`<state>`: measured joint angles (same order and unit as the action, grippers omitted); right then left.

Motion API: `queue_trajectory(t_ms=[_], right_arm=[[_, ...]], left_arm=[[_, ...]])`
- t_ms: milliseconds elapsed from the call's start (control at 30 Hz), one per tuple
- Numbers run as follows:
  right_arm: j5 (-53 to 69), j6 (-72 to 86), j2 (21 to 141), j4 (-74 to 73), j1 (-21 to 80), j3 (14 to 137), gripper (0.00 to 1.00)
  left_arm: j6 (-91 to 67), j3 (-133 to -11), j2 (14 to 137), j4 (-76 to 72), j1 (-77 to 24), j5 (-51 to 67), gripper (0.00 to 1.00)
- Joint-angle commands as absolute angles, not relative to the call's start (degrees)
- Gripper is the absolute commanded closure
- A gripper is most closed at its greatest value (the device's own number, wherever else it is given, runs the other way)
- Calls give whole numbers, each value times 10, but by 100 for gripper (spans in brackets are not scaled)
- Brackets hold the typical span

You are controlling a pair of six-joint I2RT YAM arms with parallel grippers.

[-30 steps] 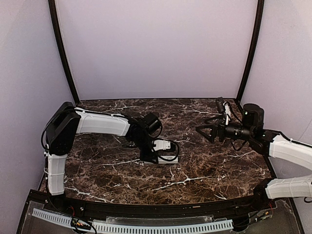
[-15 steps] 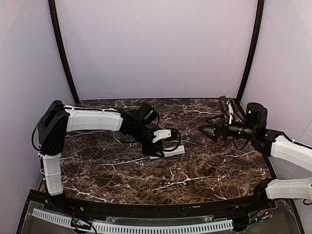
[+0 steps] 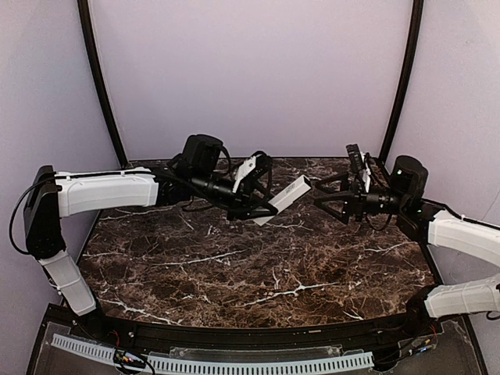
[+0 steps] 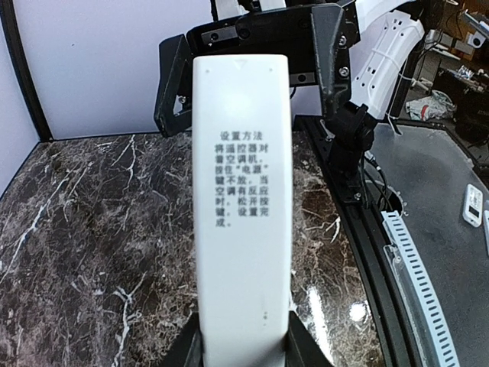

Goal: Load the batteries into the remote control
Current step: Pass from the left arm to the right

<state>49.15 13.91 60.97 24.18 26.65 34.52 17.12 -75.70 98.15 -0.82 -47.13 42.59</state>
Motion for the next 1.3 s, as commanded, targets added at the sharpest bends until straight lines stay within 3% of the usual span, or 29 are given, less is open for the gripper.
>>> queue_trajectory(t_ms=[0, 333, 867, 1033, 1167, 1233, 1267], right_arm=[[528, 140, 625, 298, 293, 377, 16], [532, 116, 675, 301, 326, 415, 24], [555, 111, 717, 303, 339, 456, 50], [557, 109, 723, 292, 342, 465, 62], [556, 106, 728, 278, 342, 472, 82], [554, 107, 731, 269, 342, 476, 89], [553, 107, 732, 266, 342, 478, 92]], left_arm=[[109, -728, 958, -97, -472, 473, 81], [74, -721, 967, -136, -472, 508, 81], [40, -719, 988, -165, -473, 536, 80], [41, -719, 991, -160, -473, 532, 80], [42, -718, 991, -161, -473, 524, 80], [39, -718, 991, -163, -473, 518, 77], [39, -718, 991, -163, -473, 516, 71]])
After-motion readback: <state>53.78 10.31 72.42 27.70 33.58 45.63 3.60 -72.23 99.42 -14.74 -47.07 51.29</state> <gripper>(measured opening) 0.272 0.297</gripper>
